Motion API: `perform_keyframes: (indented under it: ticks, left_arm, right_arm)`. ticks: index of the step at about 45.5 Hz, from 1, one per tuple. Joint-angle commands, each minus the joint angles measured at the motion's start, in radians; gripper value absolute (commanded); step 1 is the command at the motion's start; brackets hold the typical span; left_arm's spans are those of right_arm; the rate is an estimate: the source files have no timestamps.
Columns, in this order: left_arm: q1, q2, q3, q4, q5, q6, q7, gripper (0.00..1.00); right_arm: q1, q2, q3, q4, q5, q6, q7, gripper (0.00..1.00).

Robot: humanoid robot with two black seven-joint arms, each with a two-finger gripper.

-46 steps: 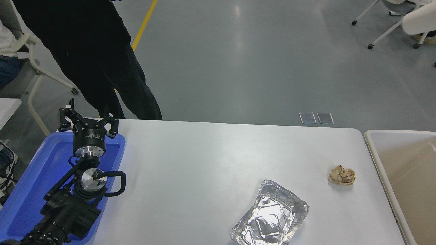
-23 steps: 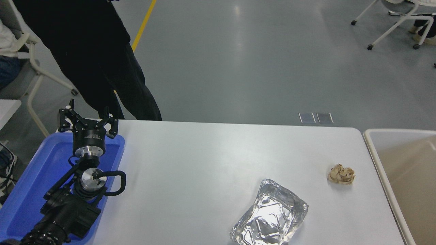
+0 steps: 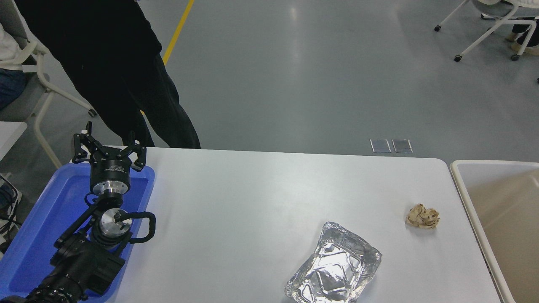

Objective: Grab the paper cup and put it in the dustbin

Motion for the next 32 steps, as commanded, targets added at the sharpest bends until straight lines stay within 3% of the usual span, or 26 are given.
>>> perform_keyframes:
  ticks: [1, 26, 27, 30, 32]
  left_arm:
    - [0.000, 0.000, 0.000, 0.000, 0.000, 0.000, 0.000, 0.99]
    - [0.000, 0.000, 0.000, 0.000, 0.000, 0.000, 0.000, 0.99]
    - [0.000, 0.000, 0.000, 0.000, 0.000, 0.002, -0.001, 0.99]
    - [0.000, 0.000, 0.000, 0.000, 0.000, 0.000, 0.000, 0.99]
    - [0.000, 0.000, 0.000, 0.000, 0.000, 0.000, 0.000, 0.99]
  right_arm:
    - [-0.107, 0.077, 0.098, -0.037, 0.005, 0.011, 0.004, 0.00]
    - [-0.198, 0.149, 0.196, -0.044, 0.005, 0.000, 0.014, 0.00]
    - [-0.198, 0.149, 0.196, -0.046, 0.003, 0.000, 0.014, 0.11]
    - [-0.199, 0.149, 0.187, -0.047, 0.003, -0.003, 0.014, 0.84]
    - [-0.201, 0.149, 0.181, -0.046, 0.002, 0.002, 0.014, 0.91]
